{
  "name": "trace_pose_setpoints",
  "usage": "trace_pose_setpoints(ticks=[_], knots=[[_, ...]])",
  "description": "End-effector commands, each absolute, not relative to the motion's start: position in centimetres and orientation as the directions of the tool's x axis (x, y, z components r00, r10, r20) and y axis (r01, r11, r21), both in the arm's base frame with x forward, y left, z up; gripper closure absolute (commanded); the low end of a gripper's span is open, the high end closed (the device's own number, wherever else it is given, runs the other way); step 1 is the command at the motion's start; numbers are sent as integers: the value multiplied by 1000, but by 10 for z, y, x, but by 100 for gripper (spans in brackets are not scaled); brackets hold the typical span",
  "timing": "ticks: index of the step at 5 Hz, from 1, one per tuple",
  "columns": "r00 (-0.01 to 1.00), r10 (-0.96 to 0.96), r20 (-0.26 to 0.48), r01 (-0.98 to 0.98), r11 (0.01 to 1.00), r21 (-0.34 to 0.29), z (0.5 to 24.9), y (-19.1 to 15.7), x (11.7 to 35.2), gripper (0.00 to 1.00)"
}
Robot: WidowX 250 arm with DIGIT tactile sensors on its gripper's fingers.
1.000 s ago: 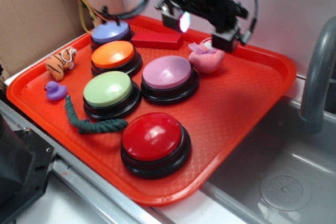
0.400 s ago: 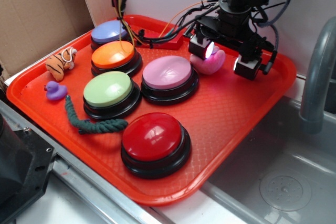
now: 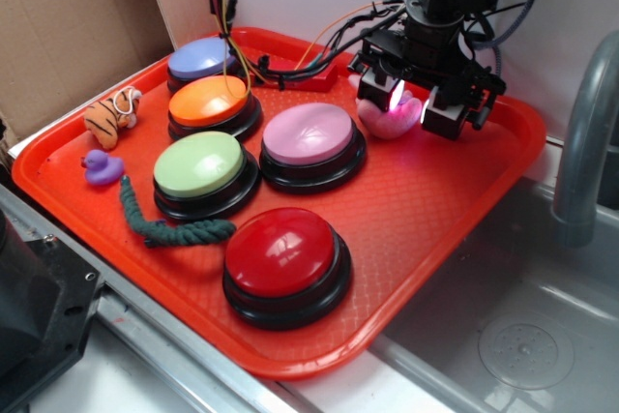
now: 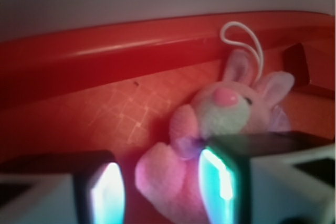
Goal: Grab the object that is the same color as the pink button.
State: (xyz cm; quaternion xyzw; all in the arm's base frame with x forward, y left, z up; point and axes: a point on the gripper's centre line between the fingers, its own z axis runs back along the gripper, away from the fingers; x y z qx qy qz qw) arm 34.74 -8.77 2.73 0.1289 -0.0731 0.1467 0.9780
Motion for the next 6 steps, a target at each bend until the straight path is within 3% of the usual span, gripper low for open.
trace_pose_setpoints(ticks=[1,3,4,6], knots=[[938,280,204,-318,930,185,46,-78,349,100],[957,210,199,-250,946,204,68,-74,343,100],[948,201,246,-250,950,187,96,-65,332,100],[963,106,249,-143,980,137,153,-39,300,100]])
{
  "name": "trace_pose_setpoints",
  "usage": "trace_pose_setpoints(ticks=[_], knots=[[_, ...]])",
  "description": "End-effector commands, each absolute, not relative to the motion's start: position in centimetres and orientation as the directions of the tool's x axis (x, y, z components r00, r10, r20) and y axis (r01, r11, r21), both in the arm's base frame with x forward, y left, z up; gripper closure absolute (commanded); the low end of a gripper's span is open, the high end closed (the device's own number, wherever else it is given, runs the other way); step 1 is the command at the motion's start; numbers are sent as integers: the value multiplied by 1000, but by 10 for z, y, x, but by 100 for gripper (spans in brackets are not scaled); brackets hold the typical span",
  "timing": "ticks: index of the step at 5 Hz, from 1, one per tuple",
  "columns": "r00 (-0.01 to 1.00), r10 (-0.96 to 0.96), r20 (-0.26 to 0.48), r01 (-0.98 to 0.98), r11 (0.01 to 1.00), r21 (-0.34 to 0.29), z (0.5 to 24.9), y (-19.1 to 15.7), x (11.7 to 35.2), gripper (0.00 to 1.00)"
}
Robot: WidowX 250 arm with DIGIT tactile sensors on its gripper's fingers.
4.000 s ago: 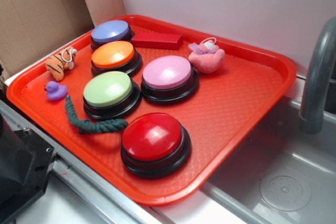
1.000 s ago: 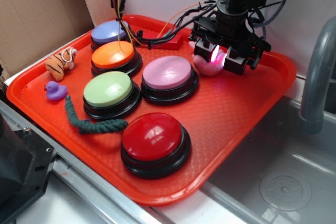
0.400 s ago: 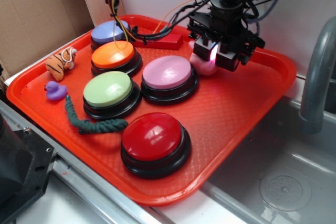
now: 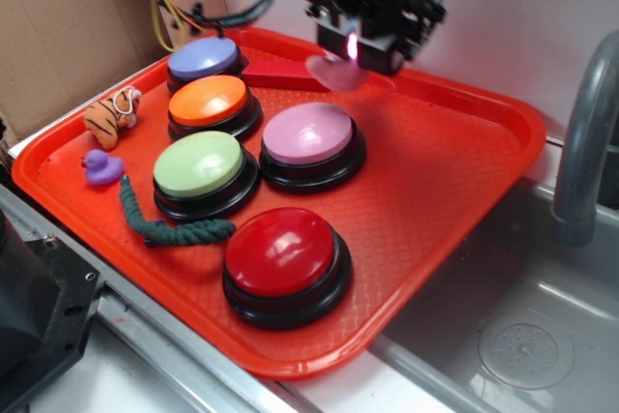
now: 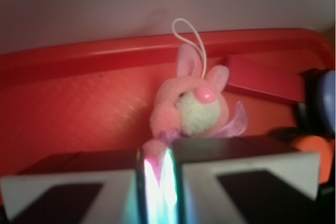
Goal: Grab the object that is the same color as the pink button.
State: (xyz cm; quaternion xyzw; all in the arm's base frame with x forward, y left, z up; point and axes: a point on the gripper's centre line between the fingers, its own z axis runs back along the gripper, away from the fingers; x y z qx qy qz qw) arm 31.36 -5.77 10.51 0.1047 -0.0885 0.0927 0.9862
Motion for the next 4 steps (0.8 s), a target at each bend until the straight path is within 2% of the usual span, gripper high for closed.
trace_pose_setpoints(ticks=[1,2,3,4], knots=[[964,133,231,-158,983,95,174,-20,272,100],[973,158,165,-163,986,16,183,0,243,100],[964,216,158,-204,975,-87,188,16,203,100],[954,251,166,-233,965,-123,188,20,186,100]])
